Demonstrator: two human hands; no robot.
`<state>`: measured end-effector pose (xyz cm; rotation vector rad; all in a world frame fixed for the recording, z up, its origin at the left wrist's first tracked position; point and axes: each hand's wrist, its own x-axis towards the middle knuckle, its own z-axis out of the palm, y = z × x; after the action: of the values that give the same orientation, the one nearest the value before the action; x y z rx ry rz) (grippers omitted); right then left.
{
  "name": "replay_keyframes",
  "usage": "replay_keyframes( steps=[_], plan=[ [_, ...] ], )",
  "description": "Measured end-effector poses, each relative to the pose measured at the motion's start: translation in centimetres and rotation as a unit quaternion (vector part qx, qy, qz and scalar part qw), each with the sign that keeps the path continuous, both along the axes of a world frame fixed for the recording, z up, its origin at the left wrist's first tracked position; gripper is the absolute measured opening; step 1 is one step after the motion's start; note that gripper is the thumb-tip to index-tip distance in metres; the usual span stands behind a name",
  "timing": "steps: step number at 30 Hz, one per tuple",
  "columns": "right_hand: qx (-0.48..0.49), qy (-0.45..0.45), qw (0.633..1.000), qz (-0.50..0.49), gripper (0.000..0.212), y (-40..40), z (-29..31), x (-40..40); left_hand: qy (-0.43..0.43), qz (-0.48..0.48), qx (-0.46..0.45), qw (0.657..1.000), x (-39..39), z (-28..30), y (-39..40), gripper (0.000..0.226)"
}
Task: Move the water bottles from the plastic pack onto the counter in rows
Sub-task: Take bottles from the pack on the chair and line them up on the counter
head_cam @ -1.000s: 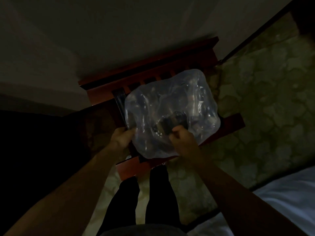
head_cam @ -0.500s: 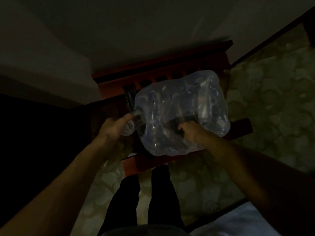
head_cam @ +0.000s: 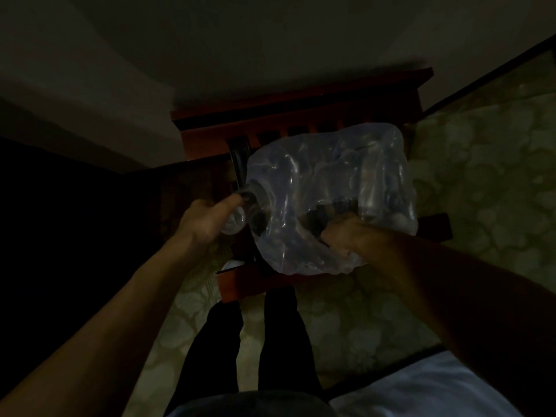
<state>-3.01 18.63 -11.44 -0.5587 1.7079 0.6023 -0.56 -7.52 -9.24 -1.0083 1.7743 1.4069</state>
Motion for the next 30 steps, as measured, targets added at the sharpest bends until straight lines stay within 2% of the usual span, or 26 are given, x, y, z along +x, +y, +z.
replay_keyframes(
  steps=[2, 6, 8, 9, 11, 14, 16, 19, 21, 23, 26, 30],
  plan=[
    [0.012, -0.002, 0.999, 0.036, 0.031, -0.6, -0.5, 0.8, 0.0, 0.012, 0.002, 1.0, 0.2, -0.1, 0.2, 0.07],
    [0.004, -0.029, 0.988, 0.15, 0.039, 0.0, -2.1, 1.9, -0.002, 0.01, 0.001, 1.0, 0.4, -0.2, 0.5, 0.044],
    [0.034, -0.009, 0.99, 0.139, 0.042, -0.4, -2.0, 2.2, -0.008, 0.01, 0.007, 1.0, 0.5, -0.2, 0.7, 0.042],
    [0.049, 0.021, 0.995, 0.089, 0.042, -1.0, -1.6, 2.2, -0.008, 0.013, 0.012, 1.0, 0.6, -0.1, 0.9, 0.04],
    [0.061, 0.031, 0.996, 0.063, 0.04, -1.6, -1.3, 2.4, -0.006, 0.018, 0.013, 1.0, 0.8, 0.1, 1.3, 0.037],
    [0.008, 0.03, 0.998, 0.056, 0.036, -1.2, -0.9, 2.0, -0.012, 0.022, 0.014, 1.0, 0.8, 0.4, 1.4, 0.038],
    [-0.061, 0.06, 0.995, 0.053, 0.038, -0.4, -0.4, 1.3, -0.018, 0.027, 0.018, 0.999, 0.8, 0.7, 1.3, 0.039],
    [-0.121, 0.112, 0.982, 0.091, 0.053, -0.3, 1.9, -0.3, -0.022, 0.038, 0.023, 0.999, 1.1, 1.6, 1.5, 0.04],
    [-0.114, 0.148, 0.976, 0.114, 0.06, -0.7, 3.7, -1.2, -0.019, 0.062, 0.035, 0.997, 1.3, 2.4, 1.6, 0.035],
    [-0.138, 0.173, 0.971, 0.088, 0.063, -1.0, 5.5, -1.7, -0.026, 0.097, 0.062, 0.993, 1.5, 3.5, 1.8, 0.04],
    [-0.183, 0.201, 0.962, -0.016, 0.068, -1.2, 8.6, -2.5, -0.027, 0.118, 0.113, 0.986, 1.6, 5.5, 2.1, 0.05],
    [-0.143, 0.167, 0.968, -0.12, 0.071, -2.2, 12.2, -3.0, -0.014, 0.115, 0.137, 0.984, 1.5, 8.4, 2.0, 0.052]
  ],
)
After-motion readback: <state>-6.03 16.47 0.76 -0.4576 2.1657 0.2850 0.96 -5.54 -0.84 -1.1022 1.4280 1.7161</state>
